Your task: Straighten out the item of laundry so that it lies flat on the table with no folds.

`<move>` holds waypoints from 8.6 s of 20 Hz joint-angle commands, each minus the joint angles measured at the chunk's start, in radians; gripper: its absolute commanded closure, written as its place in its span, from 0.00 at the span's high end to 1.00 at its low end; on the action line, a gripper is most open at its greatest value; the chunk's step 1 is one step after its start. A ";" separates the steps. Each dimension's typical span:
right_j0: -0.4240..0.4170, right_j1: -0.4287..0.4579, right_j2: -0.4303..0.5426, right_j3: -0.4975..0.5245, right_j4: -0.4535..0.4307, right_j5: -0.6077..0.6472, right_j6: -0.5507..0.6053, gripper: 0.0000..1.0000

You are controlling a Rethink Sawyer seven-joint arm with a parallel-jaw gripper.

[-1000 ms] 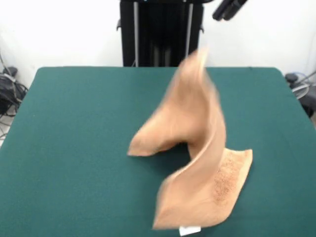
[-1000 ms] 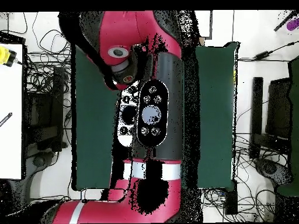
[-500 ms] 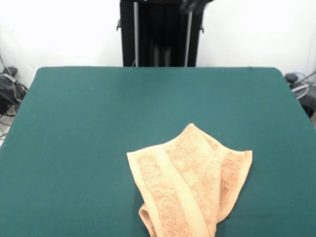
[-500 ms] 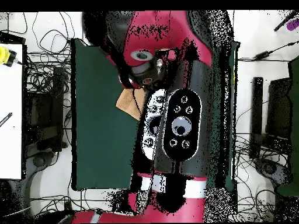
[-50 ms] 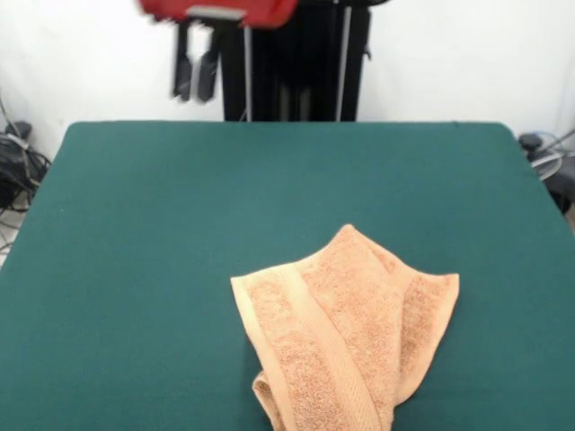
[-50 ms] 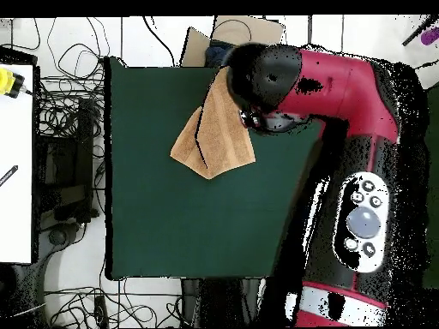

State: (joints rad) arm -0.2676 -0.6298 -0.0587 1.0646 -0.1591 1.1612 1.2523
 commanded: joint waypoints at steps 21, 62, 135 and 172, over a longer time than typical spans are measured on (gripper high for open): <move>-0.013 0.166 0.138 0.551 0.100 -0.726 0.265 1.00; -0.185 0.405 0.302 0.518 0.094 -0.980 0.163 0.00; -0.064 0.293 0.183 0.422 0.354 -0.714 0.189 1.00; -0.110 0.392 0.214 0.321 0.275 -0.670 0.154 0.00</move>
State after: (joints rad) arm -0.3508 -0.2552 0.0982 1.2885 0.1431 0.6511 1.2525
